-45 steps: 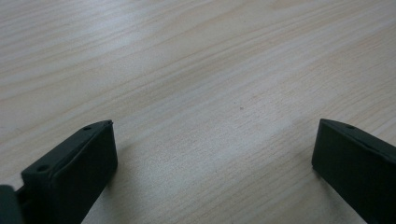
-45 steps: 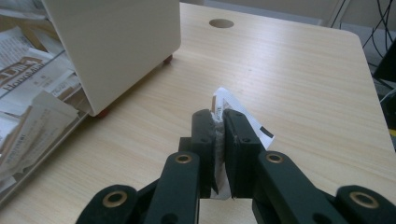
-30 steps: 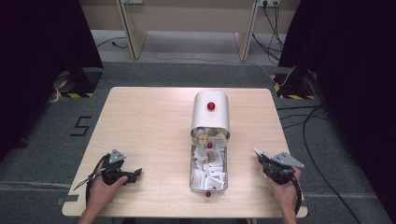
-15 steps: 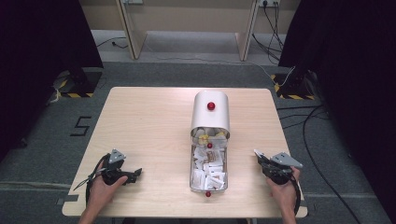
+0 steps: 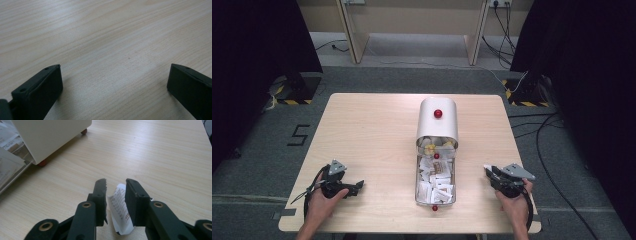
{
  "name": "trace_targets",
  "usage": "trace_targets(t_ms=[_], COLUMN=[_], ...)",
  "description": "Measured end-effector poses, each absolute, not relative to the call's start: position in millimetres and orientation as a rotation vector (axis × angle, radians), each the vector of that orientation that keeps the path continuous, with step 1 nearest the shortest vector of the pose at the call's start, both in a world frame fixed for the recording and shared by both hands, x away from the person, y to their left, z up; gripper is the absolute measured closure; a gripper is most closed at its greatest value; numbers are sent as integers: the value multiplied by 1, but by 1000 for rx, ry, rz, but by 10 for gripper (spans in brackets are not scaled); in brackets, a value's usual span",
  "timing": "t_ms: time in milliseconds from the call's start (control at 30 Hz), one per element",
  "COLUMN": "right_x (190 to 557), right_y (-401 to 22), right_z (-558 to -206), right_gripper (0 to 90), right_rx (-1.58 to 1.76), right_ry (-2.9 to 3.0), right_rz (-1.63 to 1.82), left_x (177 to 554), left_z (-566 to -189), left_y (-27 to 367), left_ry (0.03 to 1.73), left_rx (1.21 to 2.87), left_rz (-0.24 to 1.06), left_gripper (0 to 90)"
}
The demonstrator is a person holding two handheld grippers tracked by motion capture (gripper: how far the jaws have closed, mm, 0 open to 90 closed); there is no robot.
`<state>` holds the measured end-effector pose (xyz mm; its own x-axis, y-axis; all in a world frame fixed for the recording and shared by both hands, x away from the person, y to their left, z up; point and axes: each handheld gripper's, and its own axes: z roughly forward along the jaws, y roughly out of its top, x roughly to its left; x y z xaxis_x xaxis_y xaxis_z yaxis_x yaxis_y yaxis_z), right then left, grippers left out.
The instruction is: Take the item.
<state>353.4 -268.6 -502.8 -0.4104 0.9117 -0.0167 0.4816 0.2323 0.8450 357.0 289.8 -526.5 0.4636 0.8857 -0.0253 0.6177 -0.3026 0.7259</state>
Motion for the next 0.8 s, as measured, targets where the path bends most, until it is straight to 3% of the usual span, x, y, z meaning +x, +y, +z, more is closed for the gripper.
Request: trace_targets(t_ms=[467, 800], right_x=[345, 336], right_y=[-266, -263], right_z=[-496, -491], right_gripper=[448, 405], right_rx=[1288, 1289], right_ry=[1945, 1952], right_rz=[1106, 1109], left_x=[357, 357], left_z=[-527, -527], left_y=[290, 290], left_ry=[1246, 1246], left_rx=[2035, 2034], left_rz=[506, 506], left_gripper=[0, 0])
